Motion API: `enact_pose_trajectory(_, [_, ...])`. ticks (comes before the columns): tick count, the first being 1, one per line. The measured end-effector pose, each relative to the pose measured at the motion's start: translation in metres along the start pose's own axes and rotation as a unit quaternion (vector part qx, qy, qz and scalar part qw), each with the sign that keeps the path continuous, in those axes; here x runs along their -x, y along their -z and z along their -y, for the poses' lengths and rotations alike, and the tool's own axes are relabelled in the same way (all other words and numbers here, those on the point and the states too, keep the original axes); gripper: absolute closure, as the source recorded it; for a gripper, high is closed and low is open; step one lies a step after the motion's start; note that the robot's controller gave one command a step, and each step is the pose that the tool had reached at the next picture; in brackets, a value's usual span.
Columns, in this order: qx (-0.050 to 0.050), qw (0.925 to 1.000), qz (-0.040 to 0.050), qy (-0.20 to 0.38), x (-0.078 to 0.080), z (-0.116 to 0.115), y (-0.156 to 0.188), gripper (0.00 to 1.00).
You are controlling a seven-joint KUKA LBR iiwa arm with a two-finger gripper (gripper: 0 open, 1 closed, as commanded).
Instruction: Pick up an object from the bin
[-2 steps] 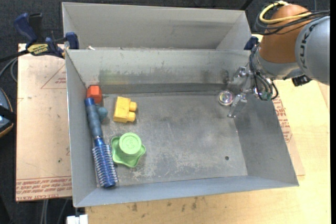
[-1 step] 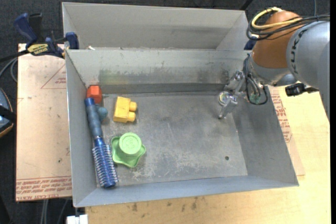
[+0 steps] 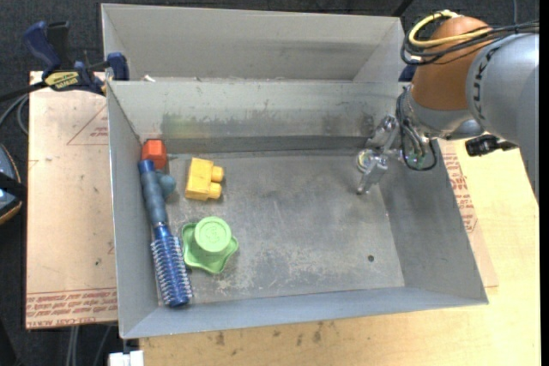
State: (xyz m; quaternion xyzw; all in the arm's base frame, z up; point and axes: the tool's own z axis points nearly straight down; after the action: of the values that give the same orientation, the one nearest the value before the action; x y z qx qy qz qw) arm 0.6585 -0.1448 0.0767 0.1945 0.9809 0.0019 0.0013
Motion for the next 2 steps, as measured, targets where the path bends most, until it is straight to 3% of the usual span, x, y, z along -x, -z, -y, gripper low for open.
enact_pose_trajectory(1, [-0.001,1.0,0.0017,-0.001,0.001,0.001,0.001,1.0])
enact_pose_trajectory(2, [-0.001,1.0,0.0036,0.001,0.003,-0.001,0.057,1.0])
